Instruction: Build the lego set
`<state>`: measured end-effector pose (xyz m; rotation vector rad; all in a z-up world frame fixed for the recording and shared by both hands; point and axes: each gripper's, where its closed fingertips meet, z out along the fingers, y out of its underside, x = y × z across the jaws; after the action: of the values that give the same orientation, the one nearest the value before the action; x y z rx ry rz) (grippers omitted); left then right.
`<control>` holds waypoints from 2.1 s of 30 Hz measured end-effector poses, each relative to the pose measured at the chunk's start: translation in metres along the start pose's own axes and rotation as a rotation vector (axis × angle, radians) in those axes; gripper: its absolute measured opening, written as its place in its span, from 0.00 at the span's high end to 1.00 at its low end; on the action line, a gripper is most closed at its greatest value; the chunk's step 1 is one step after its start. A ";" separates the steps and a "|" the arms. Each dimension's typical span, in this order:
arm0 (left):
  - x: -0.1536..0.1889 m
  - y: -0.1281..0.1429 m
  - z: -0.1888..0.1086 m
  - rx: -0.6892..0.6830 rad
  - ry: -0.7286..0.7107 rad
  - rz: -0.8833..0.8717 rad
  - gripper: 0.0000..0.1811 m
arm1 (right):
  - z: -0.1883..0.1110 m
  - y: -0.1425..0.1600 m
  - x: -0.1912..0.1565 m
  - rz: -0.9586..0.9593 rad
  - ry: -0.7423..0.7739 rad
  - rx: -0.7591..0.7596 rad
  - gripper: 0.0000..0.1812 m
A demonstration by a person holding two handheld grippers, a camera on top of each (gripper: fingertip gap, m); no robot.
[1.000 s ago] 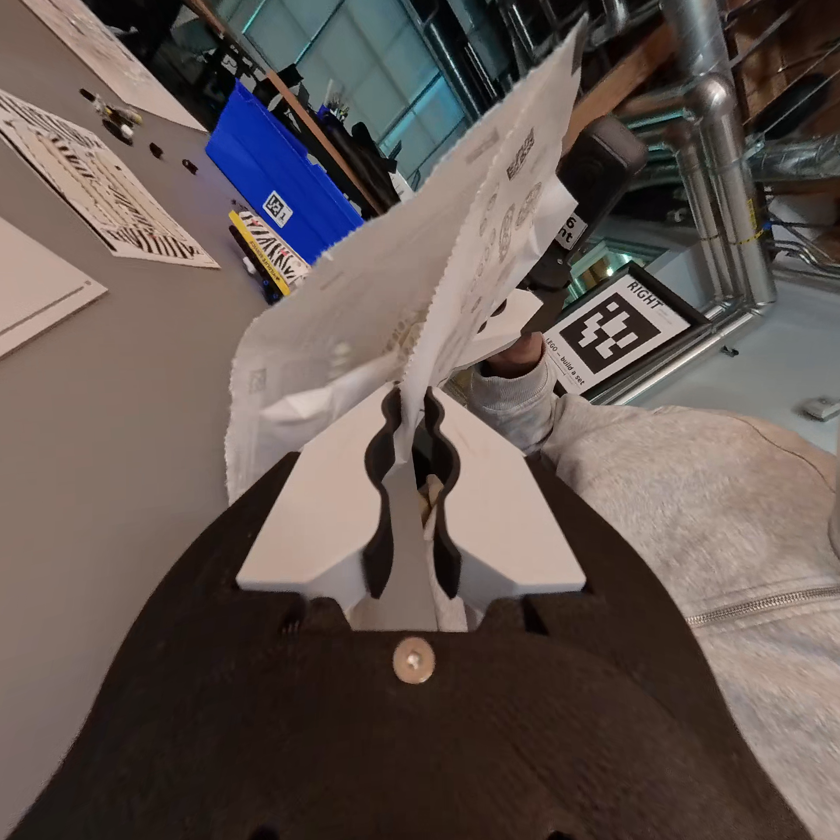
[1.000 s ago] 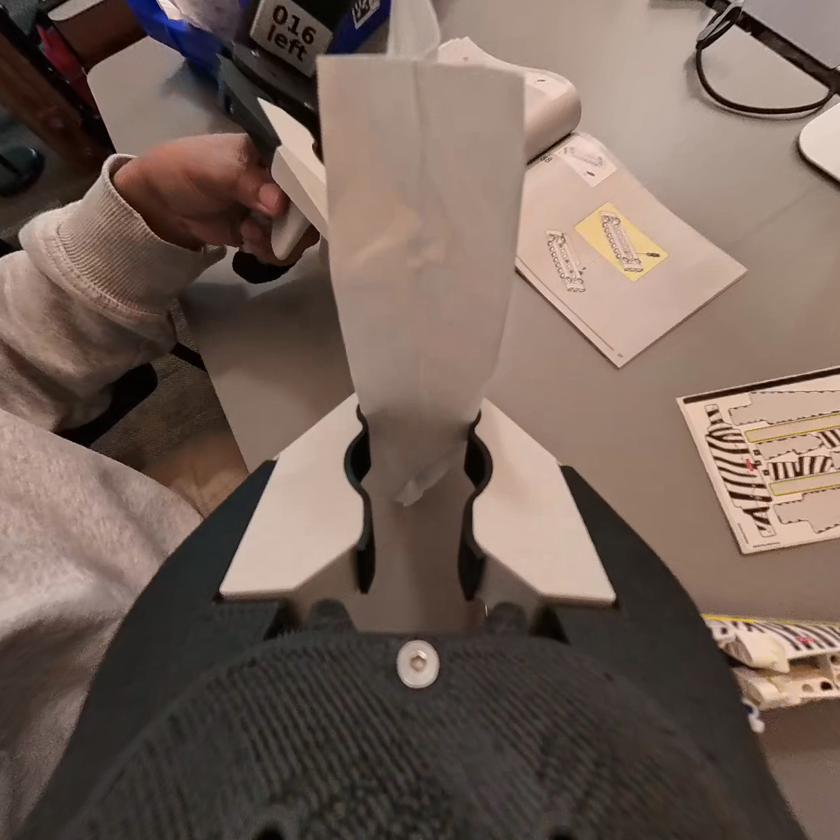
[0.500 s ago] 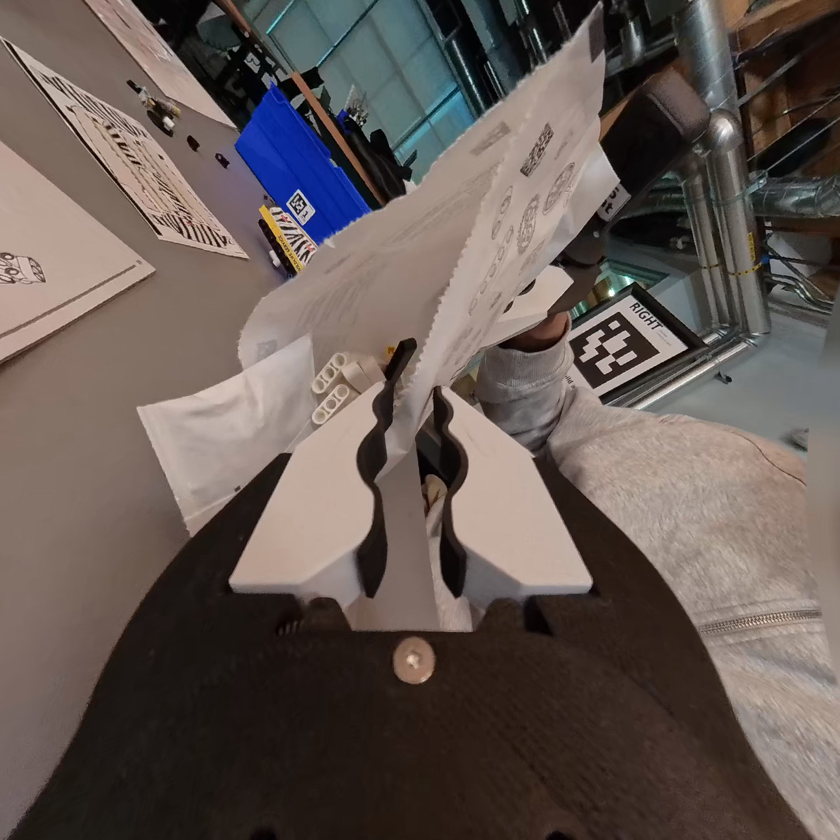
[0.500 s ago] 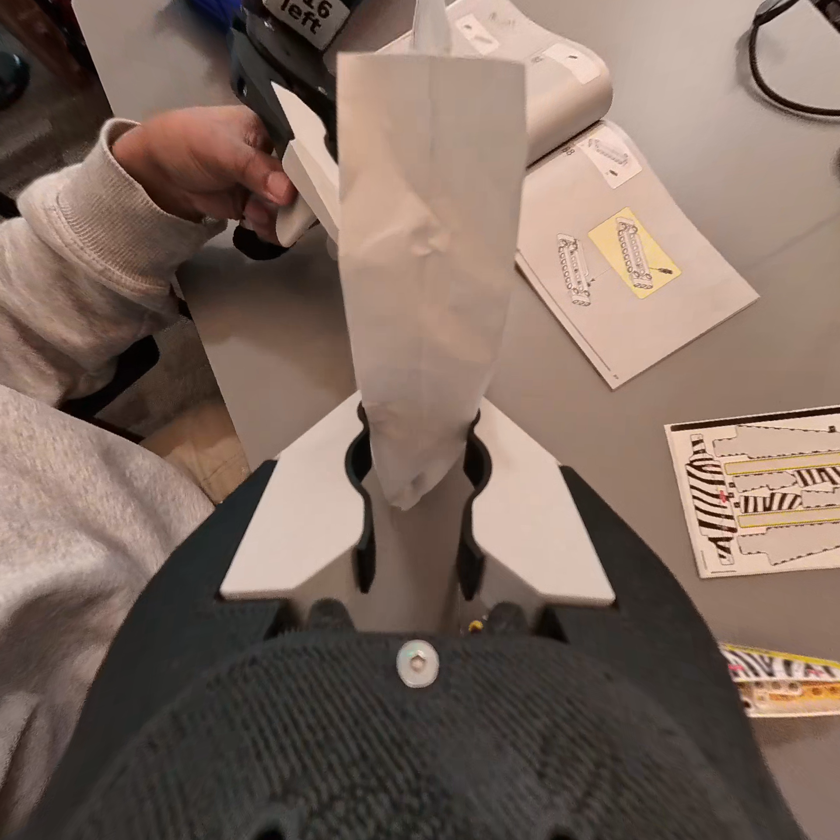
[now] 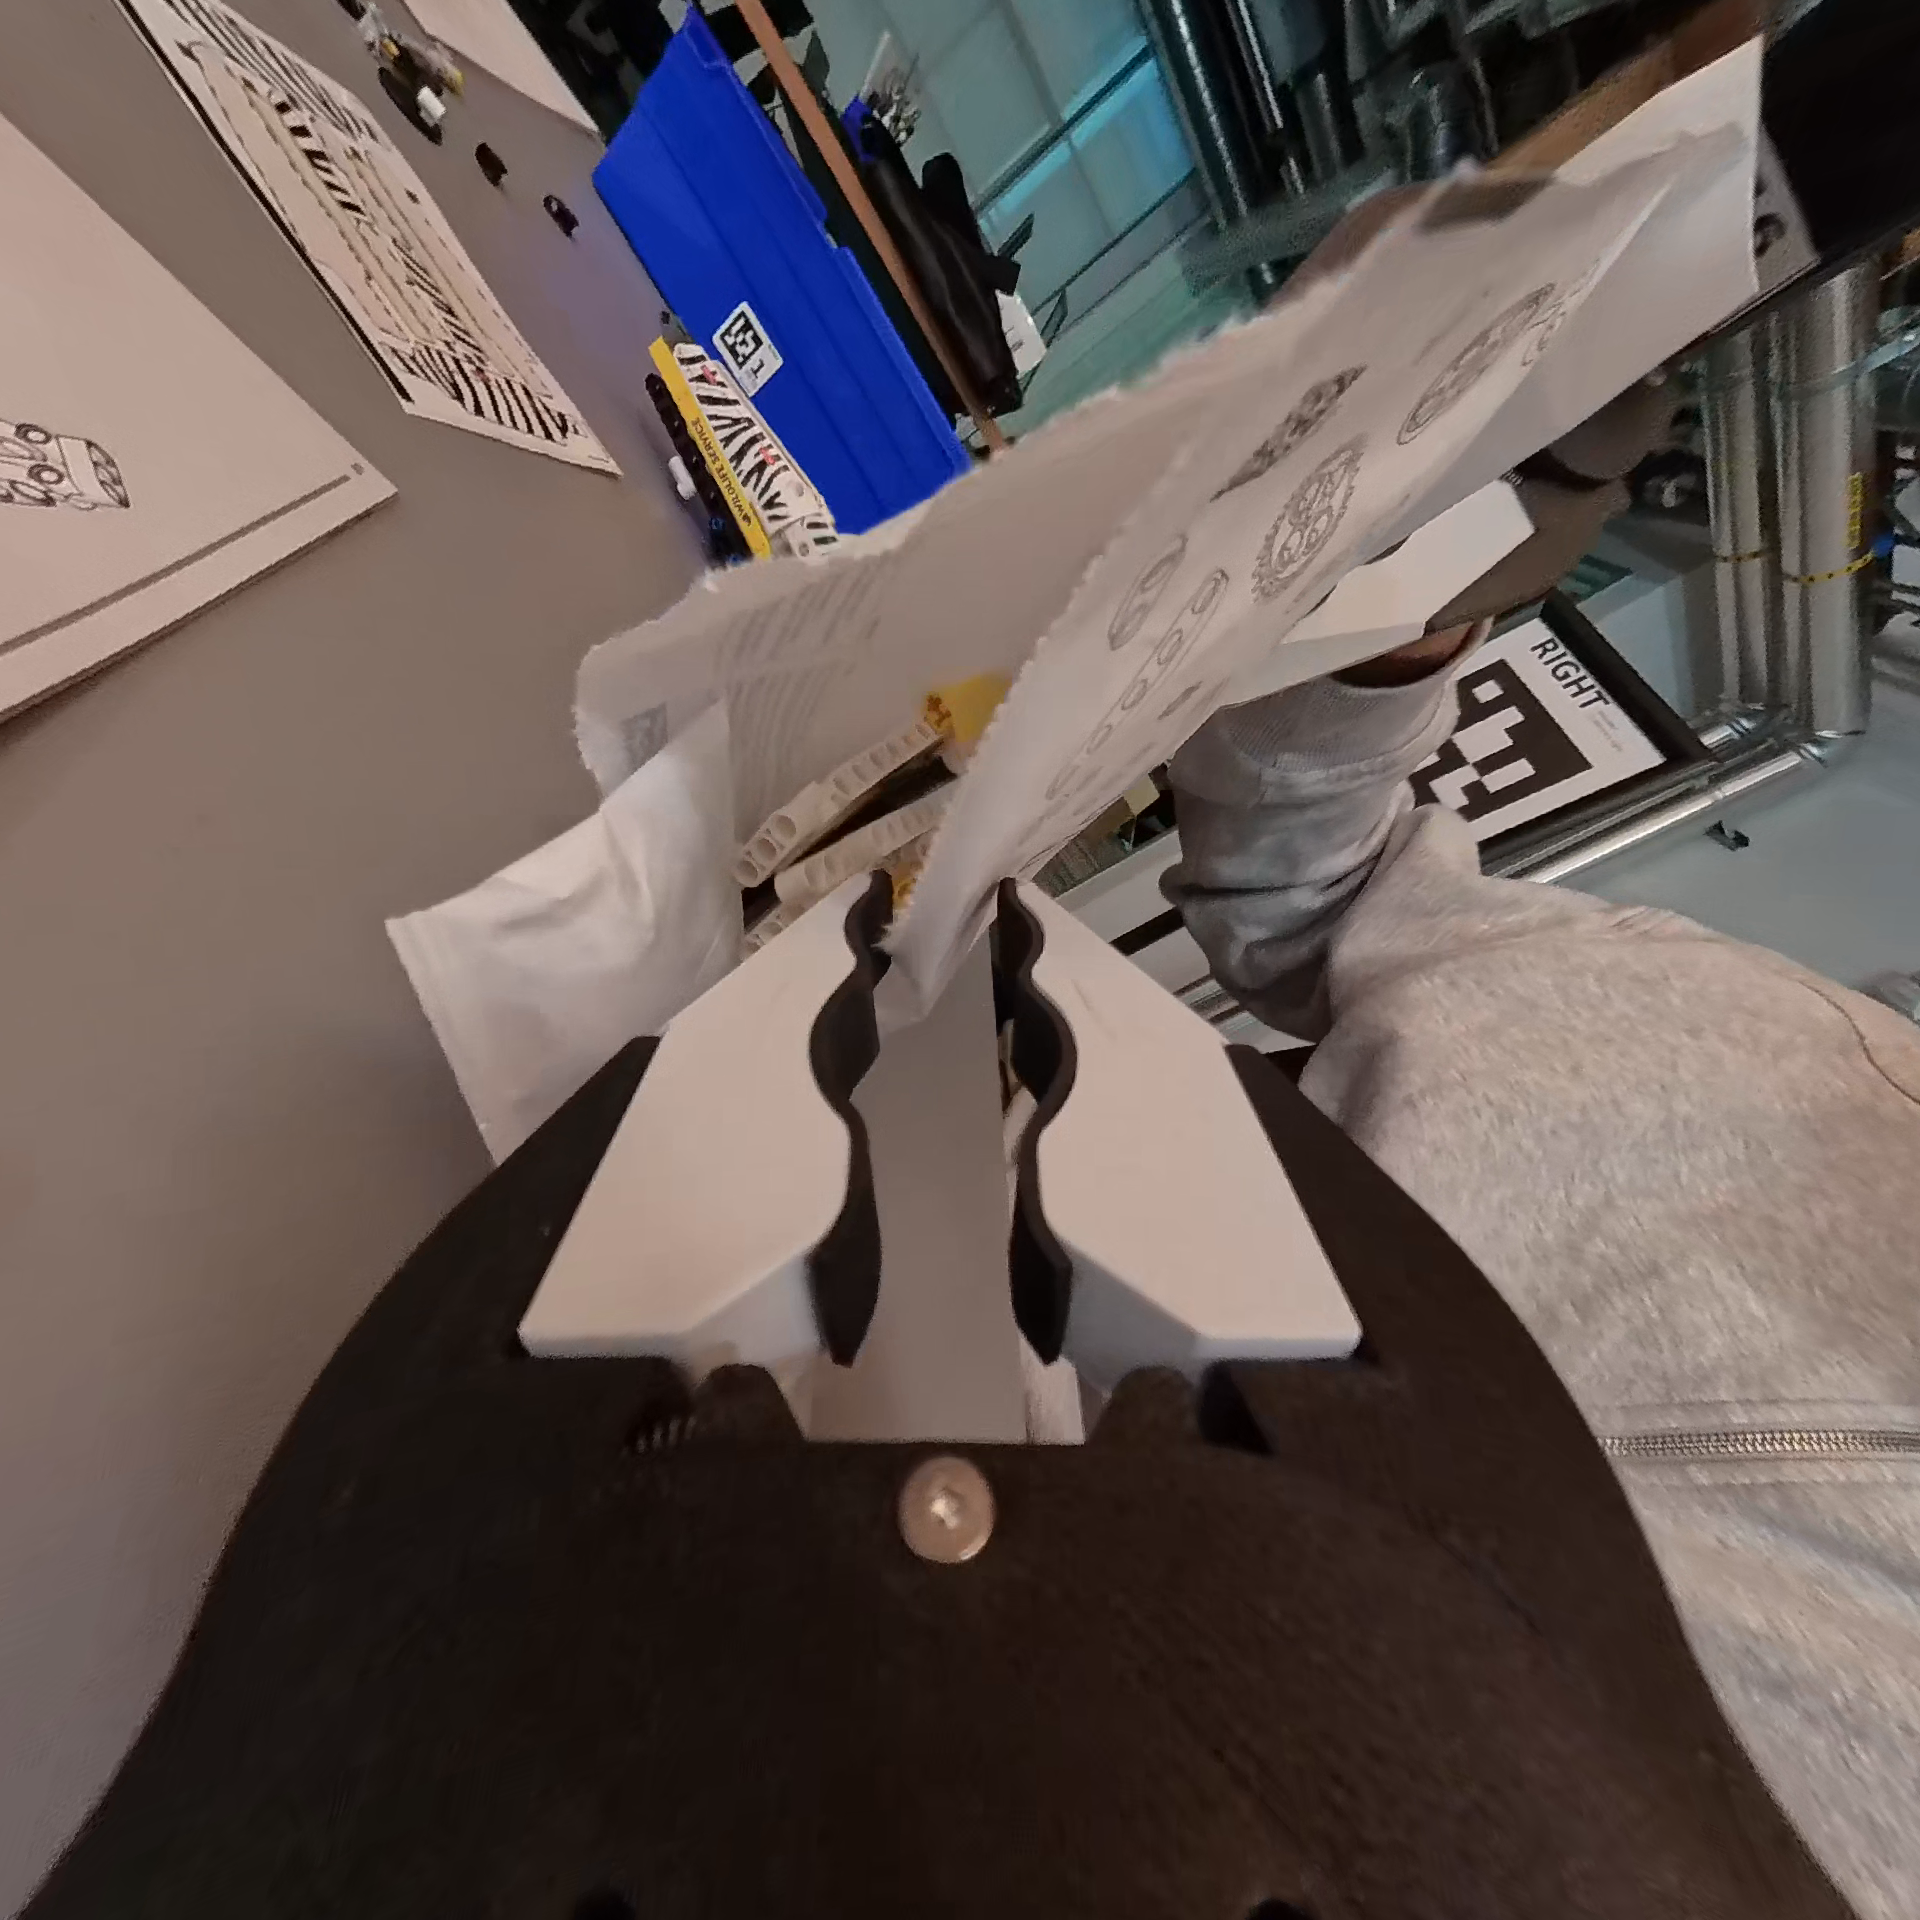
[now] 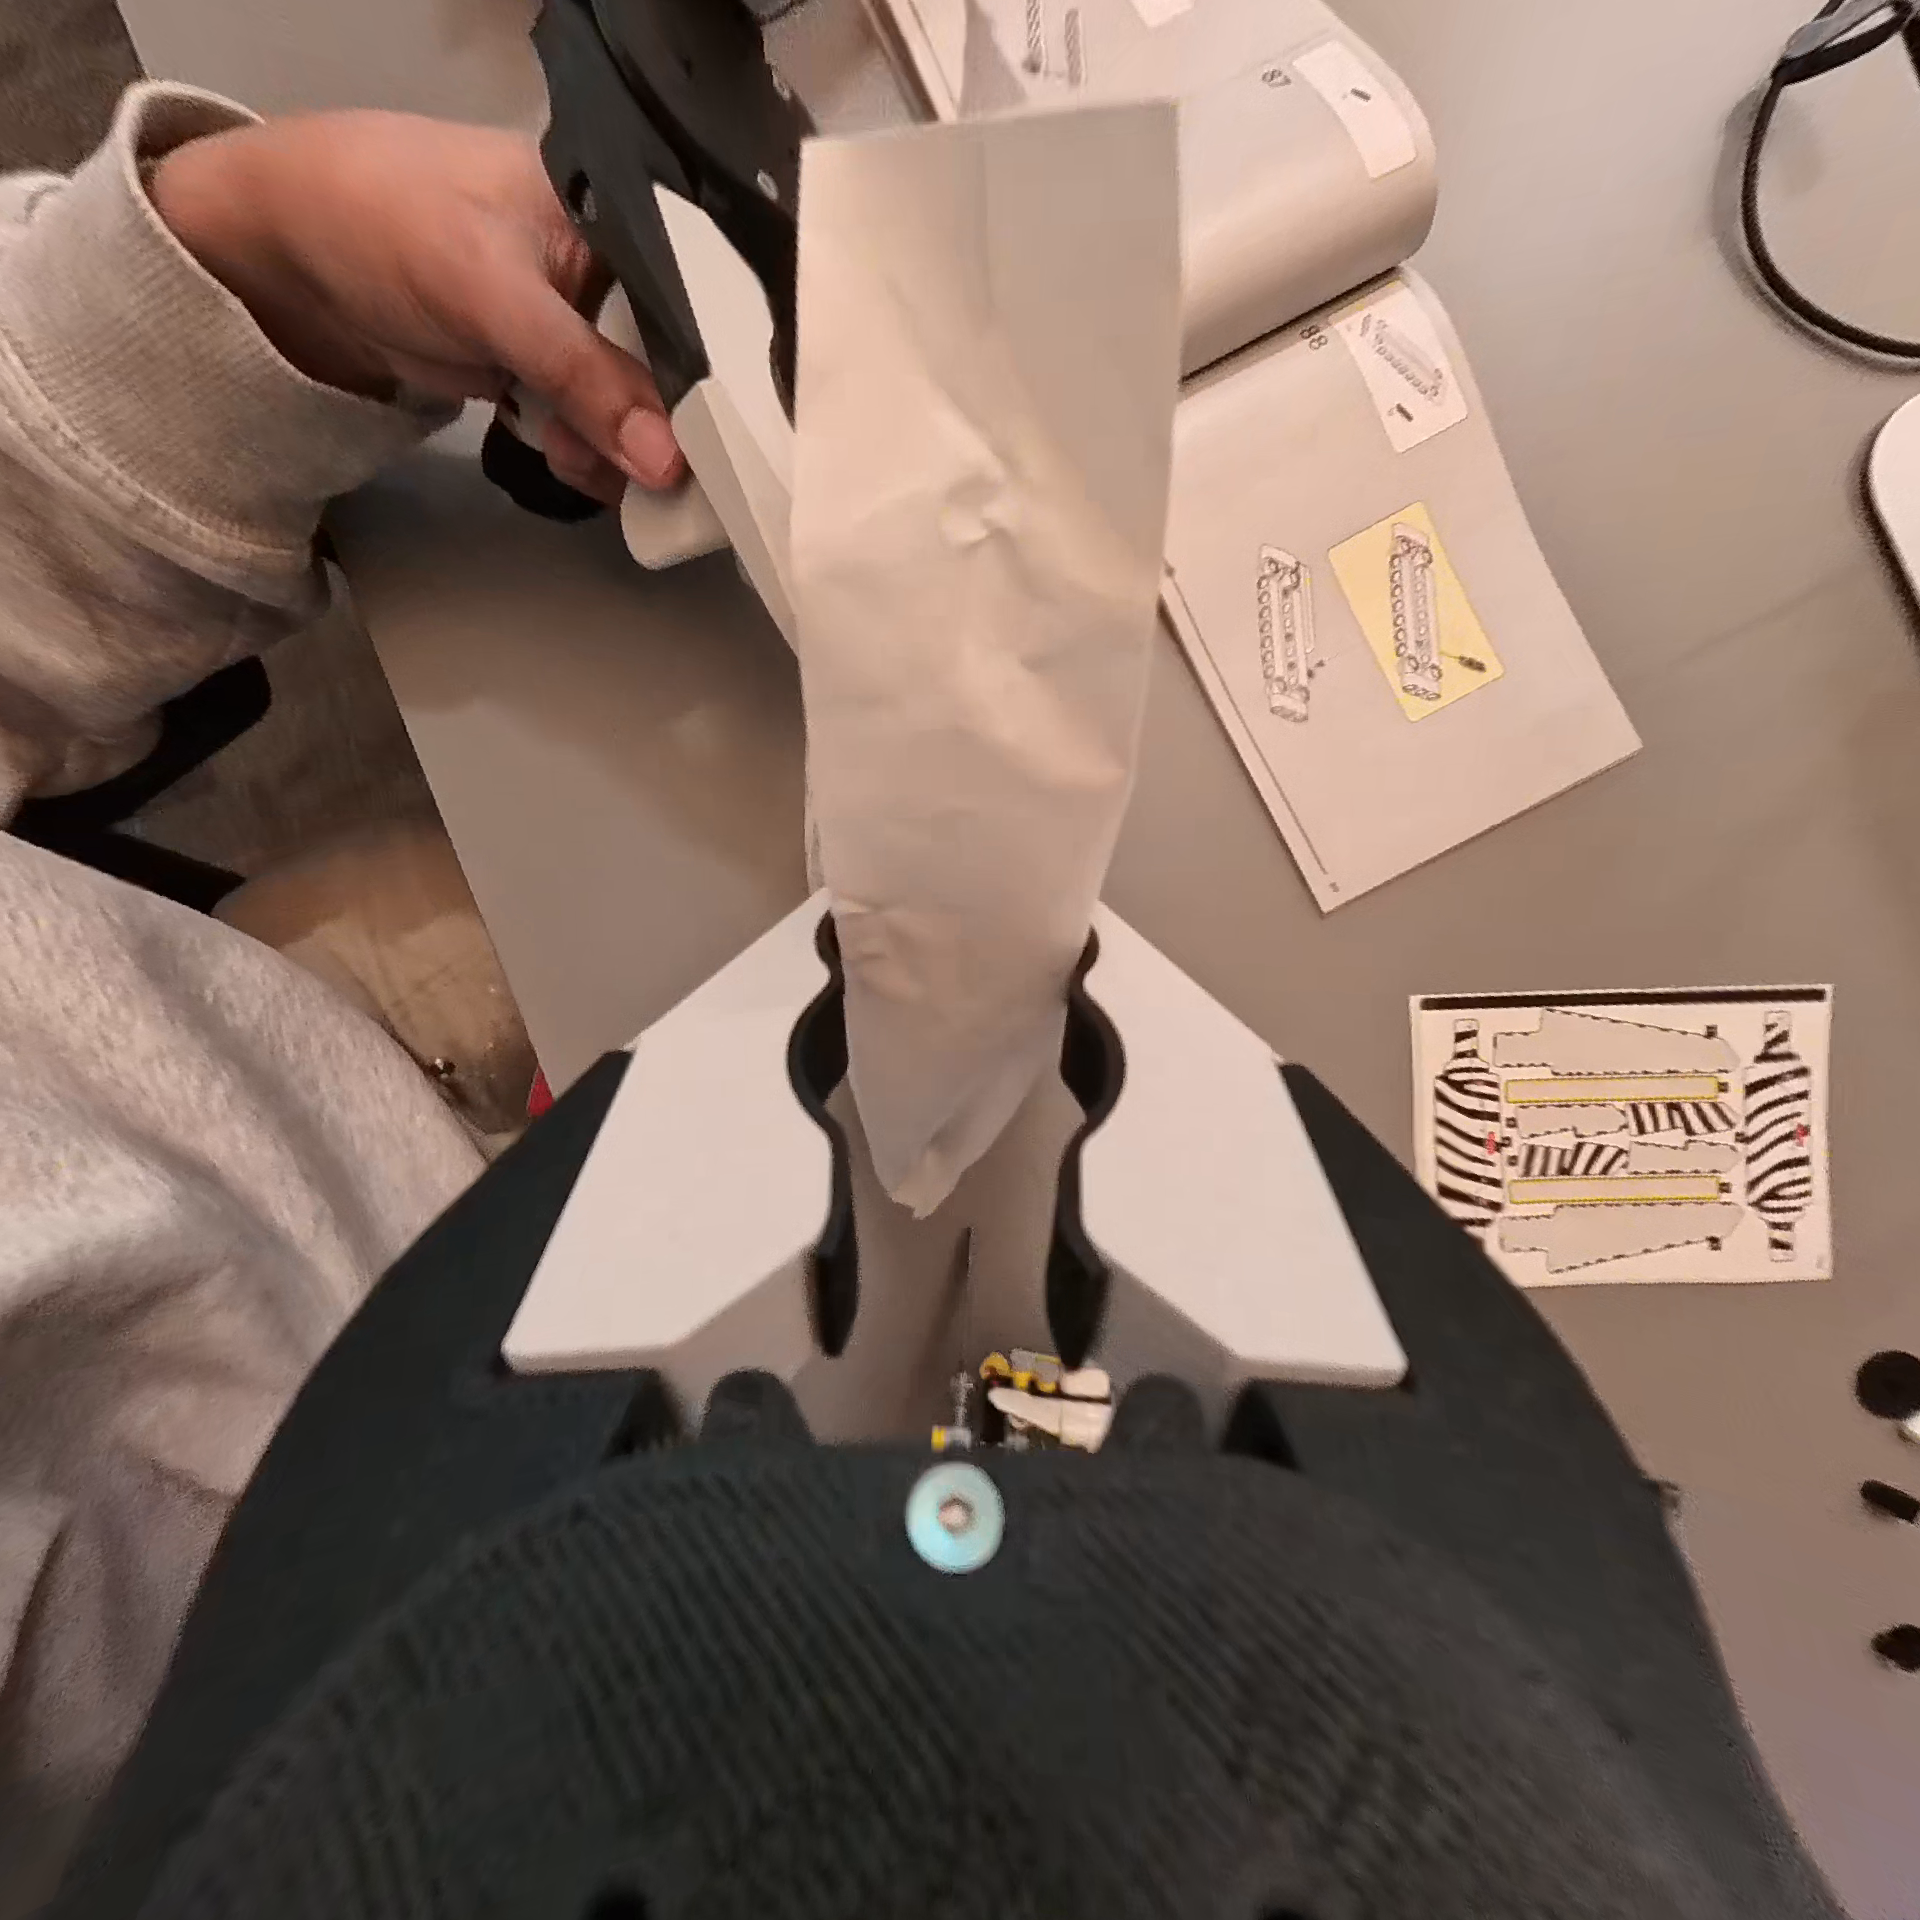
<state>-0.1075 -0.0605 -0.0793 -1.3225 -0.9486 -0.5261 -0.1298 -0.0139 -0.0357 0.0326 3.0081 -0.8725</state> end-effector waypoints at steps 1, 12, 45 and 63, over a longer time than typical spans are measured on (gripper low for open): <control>-0.001 0.001 0.000 -0.006 -0.005 0.002 0.90 | 0.001 -0.001 0.000 -0.009 -0.001 -0.021 0.80; 0.012 0.020 -0.031 -0.102 0.144 -0.107 0.90 | 0.020 -0.021 0.001 -0.130 -0.035 -0.237 0.79; 0.055 -0.034 -0.115 0.144 -0.283 0.304 0.77 | 0.062 -0.055 0.000 -0.357 0.003 -0.398 0.75; 0.018 -0.044 -0.103 0.115 -0.500 0.529 0.96 | 0.063 -0.064 -0.003 -0.420 0.034 -0.428 0.73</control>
<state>-0.1036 -0.1658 -0.0365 -1.5574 -0.9562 0.2767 -0.1281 -0.1017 -0.0552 -0.6067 3.2124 -0.2113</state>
